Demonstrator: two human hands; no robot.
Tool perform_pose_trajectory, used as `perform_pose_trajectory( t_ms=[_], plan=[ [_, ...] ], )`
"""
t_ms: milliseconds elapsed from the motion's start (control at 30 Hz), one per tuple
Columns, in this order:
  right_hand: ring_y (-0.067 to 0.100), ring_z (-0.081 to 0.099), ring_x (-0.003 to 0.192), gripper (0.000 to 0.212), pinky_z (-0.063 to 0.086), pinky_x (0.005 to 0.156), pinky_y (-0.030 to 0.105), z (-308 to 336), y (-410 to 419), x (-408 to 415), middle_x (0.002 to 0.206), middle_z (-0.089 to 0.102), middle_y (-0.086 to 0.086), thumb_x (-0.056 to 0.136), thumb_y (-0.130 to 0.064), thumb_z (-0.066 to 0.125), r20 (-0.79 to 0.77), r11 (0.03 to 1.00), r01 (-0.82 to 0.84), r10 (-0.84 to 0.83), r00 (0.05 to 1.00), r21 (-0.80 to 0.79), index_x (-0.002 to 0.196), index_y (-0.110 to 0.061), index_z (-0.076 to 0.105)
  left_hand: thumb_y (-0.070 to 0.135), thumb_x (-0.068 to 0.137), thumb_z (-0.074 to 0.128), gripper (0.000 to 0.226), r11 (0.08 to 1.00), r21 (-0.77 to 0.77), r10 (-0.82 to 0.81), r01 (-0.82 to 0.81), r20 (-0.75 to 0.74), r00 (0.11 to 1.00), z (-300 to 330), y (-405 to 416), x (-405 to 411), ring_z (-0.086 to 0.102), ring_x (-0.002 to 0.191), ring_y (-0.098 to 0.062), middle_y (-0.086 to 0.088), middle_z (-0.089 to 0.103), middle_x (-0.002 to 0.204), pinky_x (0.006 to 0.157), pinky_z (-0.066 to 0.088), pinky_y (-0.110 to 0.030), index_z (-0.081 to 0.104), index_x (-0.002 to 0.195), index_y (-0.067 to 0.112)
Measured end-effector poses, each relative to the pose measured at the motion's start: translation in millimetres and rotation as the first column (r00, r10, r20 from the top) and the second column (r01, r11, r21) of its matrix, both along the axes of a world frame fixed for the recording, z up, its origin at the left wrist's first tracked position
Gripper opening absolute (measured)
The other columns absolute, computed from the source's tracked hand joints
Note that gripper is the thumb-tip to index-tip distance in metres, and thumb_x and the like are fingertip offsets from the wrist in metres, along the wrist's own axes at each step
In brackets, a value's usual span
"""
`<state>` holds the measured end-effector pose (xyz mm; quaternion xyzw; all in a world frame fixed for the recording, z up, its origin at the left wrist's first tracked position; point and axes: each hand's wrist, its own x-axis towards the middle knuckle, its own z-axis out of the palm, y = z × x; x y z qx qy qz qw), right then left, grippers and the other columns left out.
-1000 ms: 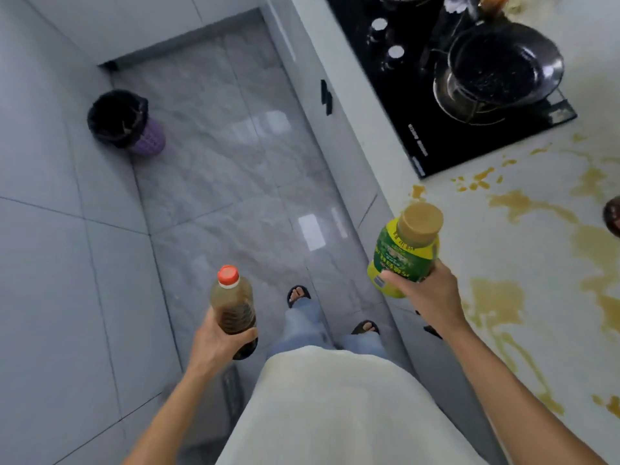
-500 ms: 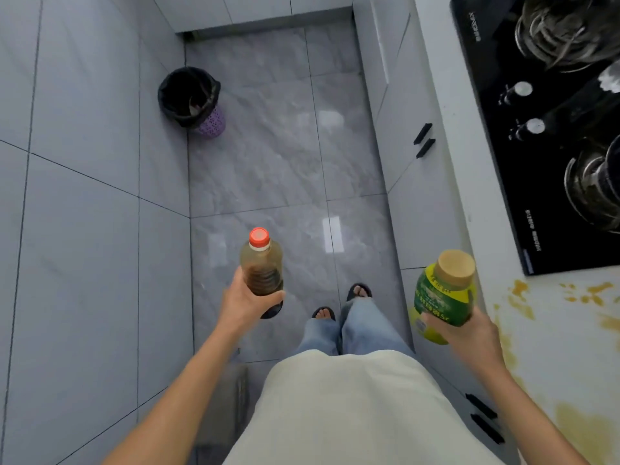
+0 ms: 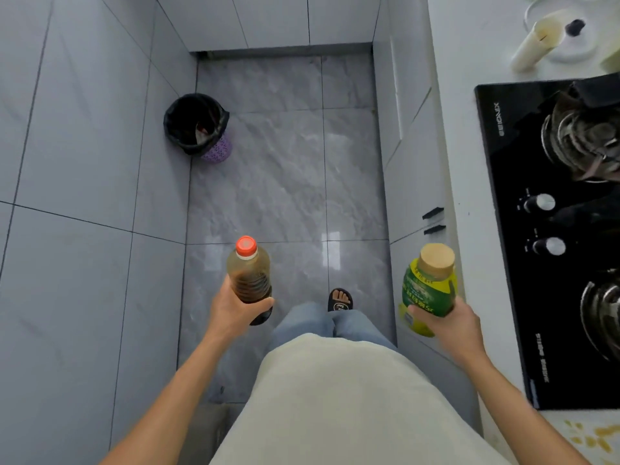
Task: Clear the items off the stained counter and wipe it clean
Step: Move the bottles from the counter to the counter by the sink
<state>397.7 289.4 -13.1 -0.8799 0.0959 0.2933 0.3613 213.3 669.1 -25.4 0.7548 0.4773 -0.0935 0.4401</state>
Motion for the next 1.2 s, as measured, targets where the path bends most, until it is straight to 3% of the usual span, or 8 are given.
perform_pose_trajectory(
  t_ms=[100, 333, 400, 500, 733, 833, 1067, 1200],
  plan=[
    [-0.009, 0.062, 0.083, 0.041, 0.043, 0.059, 0.013, 5, 45, 56, 0.086, 0.066, -0.029, 0.068, -0.045, 0.093, 0.024, 0.998, -0.057, 0.057, 0.998, 0.018, 0.092, -0.046, 0.06, 0.039, 0.061, 0.099, 0.074, 0.998, -0.003, 0.067, -0.067, -0.03, 0.997, -2, 19, 9, 0.068, 0.098, -0.013, 0.021, 0.068, 0.103, 0.08, 0.05, -0.03, 0.059, 0.123, 0.033],
    [-0.012, 0.066, 0.082, 0.052, 0.047, 0.06, 0.007, 8, 155, 165, 0.087, 0.071, -0.029, 0.064, -0.048, 0.094, 0.076, 0.99, -0.096, 0.088, 0.993, 0.106, 0.106, -0.044, 0.064, 0.051, 0.051, 0.095, 0.078, 0.986, -0.013, 0.164, -0.166, -0.107, 0.981, -9, 82, 36, 0.07, 0.097, -0.014, 0.017, 0.071, 0.103, 0.081, 0.053, -0.033, 0.06, 0.118, 0.035],
    [-0.01, 0.065, 0.085, 0.052, 0.047, 0.062, 0.012, 8, 184, 188, 0.09, 0.07, -0.029, 0.065, -0.047, 0.094, 0.072, 0.989, -0.108, 0.101, 0.992, 0.1, 0.106, -0.043, 0.063, 0.057, 0.047, 0.09, 0.08, 0.987, -0.016, 0.159, -0.161, -0.106, 0.982, -10, 107, 56, 0.07, 0.095, -0.013, 0.016, 0.071, 0.104, 0.082, 0.054, -0.034, 0.059, 0.117, 0.036],
    [-0.006, 0.064, 0.089, 0.047, 0.048, 0.065, 0.017, 8, 216, 217, 0.094, 0.069, -0.027, 0.066, -0.044, 0.094, 0.045, 0.992, -0.108, 0.105, 0.993, 0.072, 0.101, -0.042, 0.063, 0.047, 0.055, 0.095, 0.07, 0.99, -0.039, 0.128, -0.133, -0.1, 0.987, -11, 146, 95, 0.07, 0.098, -0.009, 0.018, 0.071, 0.103, 0.079, 0.051, -0.03, 0.058, 0.115, 0.038],
    [0.008, 0.068, 0.078, 0.038, 0.046, 0.058, 0.023, 3, 238, 261, 0.083, 0.07, -0.018, 0.069, -0.042, 0.093, 0.023, 0.999, 0.013, -0.012, 1.0, -0.034, 0.093, -0.037, 0.064, 0.051, 0.055, 0.091, 0.074, 0.997, -0.071, -0.042, 0.037, -0.071, 0.997, -4, 221, 237, 0.068, 0.099, -0.012, 0.02, 0.07, 0.107, 0.08, 0.052, -0.031, 0.054, 0.119, 0.044],
    [0.007, 0.066, 0.078, 0.038, 0.045, 0.058, 0.022, 1, 238, 279, 0.08, 0.067, -0.02, 0.069, -0.044, 0.094, 0.022, 0.994, 0.072, -0.07, 0.997, -0.083, 0.092, -0.036, 0.064, 0.057, 0.052, 0.089, 0.075, 0.995, -0.059, -0.083, 0.081, -0.039, 0.996, 1, 246, 308, 0.068, 0.098, -0.004, 0.023, 0.07, 0.105, 0.079, 0.053, -0.029, 0.053, 0.118, 0.047],
    [0.021, 0.071, 0.094, 0.05, 0.06, 0.083, 0.045, -14, 247, 351, 0.098, 0.076, -0.005, 0.071, -0.036, 0.095, -0.034, 0.991, 0.121, -0.123, 0.992, -0.052, 0.113, -0.026, 0.071, 0.056, 0.053, 0.089, 0.07, 0.985, -0.029, -0.168, 0.169, 0.042, 0.985, 5, 292, 466, 0.061, 0.094, 0.02, 0.031, 0.069, 0.102, 0.075, 0.046, -0.012, 0.053, 0.114, 0.053],
    [0.009, 0.068, 0.087, 0.043, 0.055, 0.071, 0.031, -8, 274, 421, 0.09, 0.073, -0.015, 0.071, -0.039, 0.094, -0.025, 0.99, 0.138, -0.139, 0.99, -0.041, 0.105, -0.032, 0.069, 0.048, 0.058, 0.093, 0.07, 0.982, -0.008, -0.191, 0.191, 0.02, 0.981, 10, 315, 530, 0.06, 0.096, 0.017, 0.03, 0.067, 0.102, 0.075, 0.044, -0.011, 0.053, 0.116, 0.047]
  ],
)
